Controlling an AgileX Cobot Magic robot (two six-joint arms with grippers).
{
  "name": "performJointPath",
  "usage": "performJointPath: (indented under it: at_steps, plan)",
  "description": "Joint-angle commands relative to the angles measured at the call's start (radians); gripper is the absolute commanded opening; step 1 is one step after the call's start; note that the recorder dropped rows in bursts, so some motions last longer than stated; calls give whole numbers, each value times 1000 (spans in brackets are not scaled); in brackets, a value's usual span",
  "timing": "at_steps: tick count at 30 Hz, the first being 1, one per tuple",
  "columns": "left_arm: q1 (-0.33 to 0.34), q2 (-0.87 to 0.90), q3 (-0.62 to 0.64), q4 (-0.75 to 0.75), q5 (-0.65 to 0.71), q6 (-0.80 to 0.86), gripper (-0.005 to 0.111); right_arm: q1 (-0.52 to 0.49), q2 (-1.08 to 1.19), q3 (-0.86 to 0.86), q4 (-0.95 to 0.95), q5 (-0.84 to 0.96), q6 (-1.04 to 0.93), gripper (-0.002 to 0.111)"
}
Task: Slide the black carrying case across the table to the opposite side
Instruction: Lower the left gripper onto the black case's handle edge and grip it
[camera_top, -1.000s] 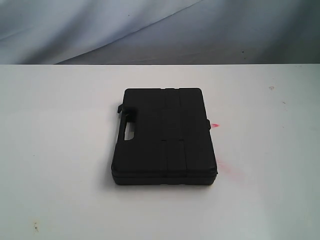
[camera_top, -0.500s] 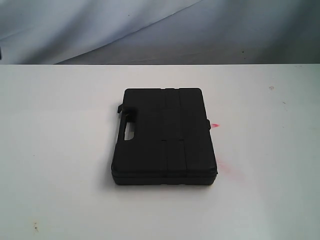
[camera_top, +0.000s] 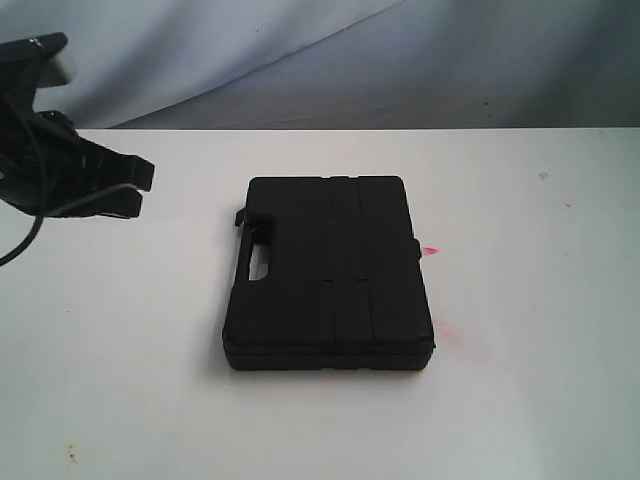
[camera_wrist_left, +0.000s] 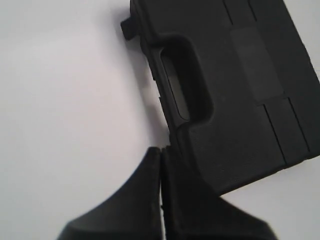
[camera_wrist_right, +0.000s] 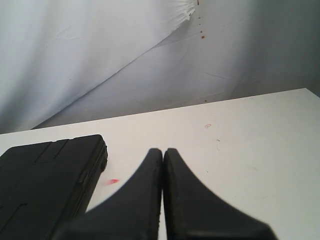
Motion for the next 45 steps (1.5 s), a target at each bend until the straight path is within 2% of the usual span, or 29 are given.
performJointPath:
  at_steps: [1, 11, 19, 27, 31, 36, 41, 45]
  plan:
    - [-5, 117, -100, -6, 85, -81, 0, -7, -6, 4, 0, 5, -5, 0]
    - [-19, 321, -299, 7, 127, -266, 0, -7, -6, 4, 0, 5, -5, 0]
    - [-176, 453, -441, 342, 157, -530, 0, -7, -6, 4, 0, 5, -5, 0]
    - [-258, 577, -572, 379, 225, -603, 0, -7, -6, 4, 0, 5, -5, 0]
    - [-261, 605, -579, 358, 198, -603, 1, -7, -6, 4, 0, 5, -5, 0]
    - [-261, 608, -577, 384, 178, -583, 14, -7, -6, 4, 0, 5, -5, 0]
    - [-261, 608, -577, 377, 173, -600, 40, -7, -6, 4, 0, 5, -5, 0]
    - [-261, 616, -577, 384, 167, -602, 44, -7, -6, 4, 0, 5, -5, 0]
